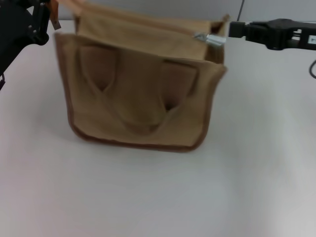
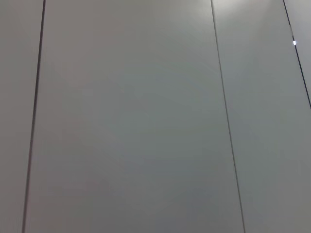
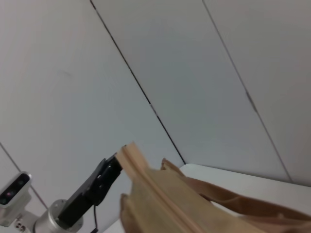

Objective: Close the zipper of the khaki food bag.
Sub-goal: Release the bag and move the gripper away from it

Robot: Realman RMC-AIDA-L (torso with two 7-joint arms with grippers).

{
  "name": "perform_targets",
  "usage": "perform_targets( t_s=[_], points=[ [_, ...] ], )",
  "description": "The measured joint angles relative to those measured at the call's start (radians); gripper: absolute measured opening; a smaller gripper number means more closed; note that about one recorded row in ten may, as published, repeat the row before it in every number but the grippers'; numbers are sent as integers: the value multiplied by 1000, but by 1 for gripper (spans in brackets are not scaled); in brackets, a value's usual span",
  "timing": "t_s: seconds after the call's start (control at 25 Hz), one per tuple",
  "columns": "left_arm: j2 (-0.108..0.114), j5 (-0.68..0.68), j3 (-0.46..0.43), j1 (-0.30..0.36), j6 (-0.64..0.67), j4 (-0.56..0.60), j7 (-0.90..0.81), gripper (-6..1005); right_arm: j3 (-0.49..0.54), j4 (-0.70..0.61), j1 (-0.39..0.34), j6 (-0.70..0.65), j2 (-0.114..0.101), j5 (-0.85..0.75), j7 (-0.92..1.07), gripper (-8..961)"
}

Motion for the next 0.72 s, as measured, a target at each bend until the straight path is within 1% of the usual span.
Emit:
perform_targets(
  t_s=[0.2,0.36,0.56,0.72],
  points=[
    [0,0,0,1,-1,0,-1,116,27,4,-7,-23,-1,-2,-11,0],
    [0,0,3,0,-1,0,-1,117,37,7,-6,-46,-3,-2,-17,39],
    [-2,0,5,-1,-1,0,-1,119,53,23,3,-101,-12,6,-33,87],
    [-2,0,6,-2,-1,0,-4,121,55,32,6,-130,-13,7,-68,125]
  ],
)
